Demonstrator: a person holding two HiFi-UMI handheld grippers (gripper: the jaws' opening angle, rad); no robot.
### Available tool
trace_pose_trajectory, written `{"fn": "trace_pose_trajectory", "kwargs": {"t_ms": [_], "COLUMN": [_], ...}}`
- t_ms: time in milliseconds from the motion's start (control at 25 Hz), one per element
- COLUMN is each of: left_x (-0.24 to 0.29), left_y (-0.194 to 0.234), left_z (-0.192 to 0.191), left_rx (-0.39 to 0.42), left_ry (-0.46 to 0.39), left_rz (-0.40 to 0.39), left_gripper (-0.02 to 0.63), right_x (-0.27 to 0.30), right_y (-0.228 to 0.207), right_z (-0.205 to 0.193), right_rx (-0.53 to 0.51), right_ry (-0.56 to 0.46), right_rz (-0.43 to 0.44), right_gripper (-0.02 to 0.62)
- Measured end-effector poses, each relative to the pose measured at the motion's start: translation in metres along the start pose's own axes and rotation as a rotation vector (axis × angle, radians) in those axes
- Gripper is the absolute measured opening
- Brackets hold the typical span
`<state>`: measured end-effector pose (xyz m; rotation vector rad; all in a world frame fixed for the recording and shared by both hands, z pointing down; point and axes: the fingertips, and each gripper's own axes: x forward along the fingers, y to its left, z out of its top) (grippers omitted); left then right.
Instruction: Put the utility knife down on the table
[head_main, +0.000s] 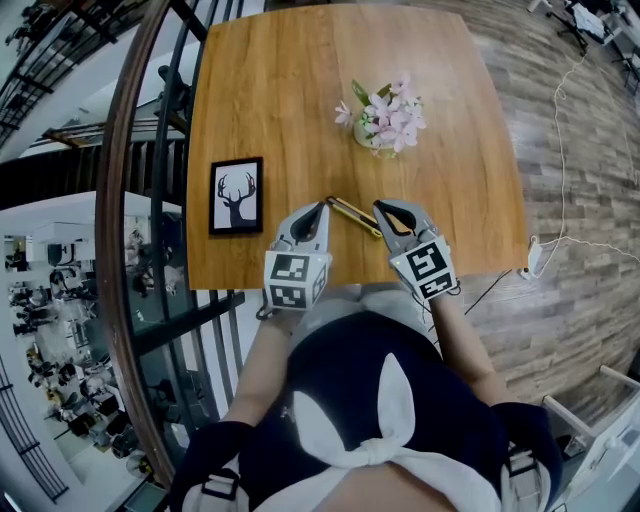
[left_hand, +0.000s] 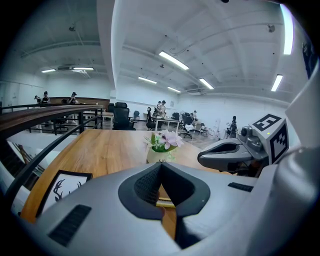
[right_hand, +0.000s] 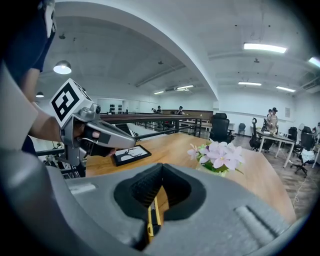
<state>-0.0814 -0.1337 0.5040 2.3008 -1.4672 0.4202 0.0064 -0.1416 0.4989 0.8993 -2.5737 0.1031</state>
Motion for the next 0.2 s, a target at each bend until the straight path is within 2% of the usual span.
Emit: {"fn": "trace_pose_trajectory", "kwargs": {"t_ms": [200], "left_x": [0.0003], "left_y": [-0.0032], "left_z": [0.0016], "left_rx": [0.004], "left_ry": [-0.003], "left_rz": [-0.002], "left_gripper": [0.009], "right_x": [-0.0017], "right_y": [-0.0013], "right_z": [-0.0035], "right_rx": [-0.015], "right_ry": [0.020], "right_rz": [-0.011], "right_gripper": [-0.003]}}
